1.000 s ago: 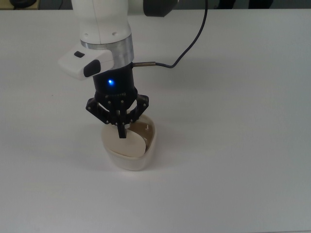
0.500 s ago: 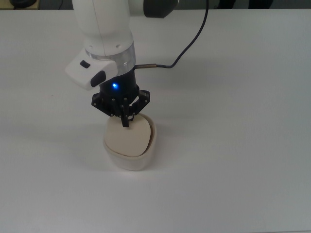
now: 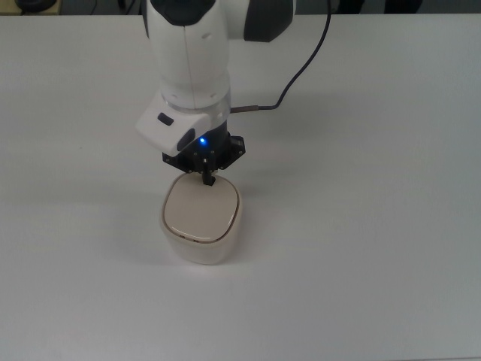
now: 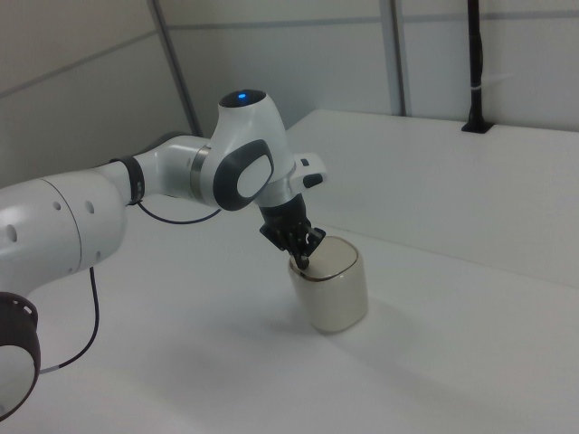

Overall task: Close the trash can
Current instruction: 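Press the gripper down on the closed lid to seat it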

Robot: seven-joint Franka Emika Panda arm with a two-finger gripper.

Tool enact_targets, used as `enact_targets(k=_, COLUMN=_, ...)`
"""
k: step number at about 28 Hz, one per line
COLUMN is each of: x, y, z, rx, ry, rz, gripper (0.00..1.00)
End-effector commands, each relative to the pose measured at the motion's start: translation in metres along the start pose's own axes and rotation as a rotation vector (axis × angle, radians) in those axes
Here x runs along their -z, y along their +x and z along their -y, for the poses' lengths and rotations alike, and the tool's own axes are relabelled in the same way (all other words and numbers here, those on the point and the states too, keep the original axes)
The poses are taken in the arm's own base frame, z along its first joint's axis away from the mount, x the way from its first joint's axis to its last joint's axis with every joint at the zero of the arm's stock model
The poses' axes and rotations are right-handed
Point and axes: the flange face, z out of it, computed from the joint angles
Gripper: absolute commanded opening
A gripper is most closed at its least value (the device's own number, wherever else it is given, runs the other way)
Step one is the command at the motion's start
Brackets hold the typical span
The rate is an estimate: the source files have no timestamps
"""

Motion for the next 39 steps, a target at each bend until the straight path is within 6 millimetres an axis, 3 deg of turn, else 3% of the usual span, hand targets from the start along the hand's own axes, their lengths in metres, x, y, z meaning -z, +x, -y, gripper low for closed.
enact_targets(k=1, x=-0.006, y=-0.004, z=0.006, rx=0.035, ry=-0.011, rz=0.028, gripper=0.00)
enact_targets(k=23, x=-0.045, y=-0.006, z=0.009, rx=0.048, ry=-0.015, rz=0.087, gripper=0.00)
enact_targets(k=26, x=-0.038, y=-0.004, z=0.008, rx=0.042, ry=-0.012, rz=0.073, gripper=0.00)
enact_targets(k=33, x=0.011, y=-0.001, z=0.001, rx=0.017, ry=0.000, rz=0.009, gripper=0.00)
enact_targets(k=39, x=0.042, y=-0.004, z=-0.004, rx=-0.001, ry=0.018, rz=-0.019, gripper=0.00)
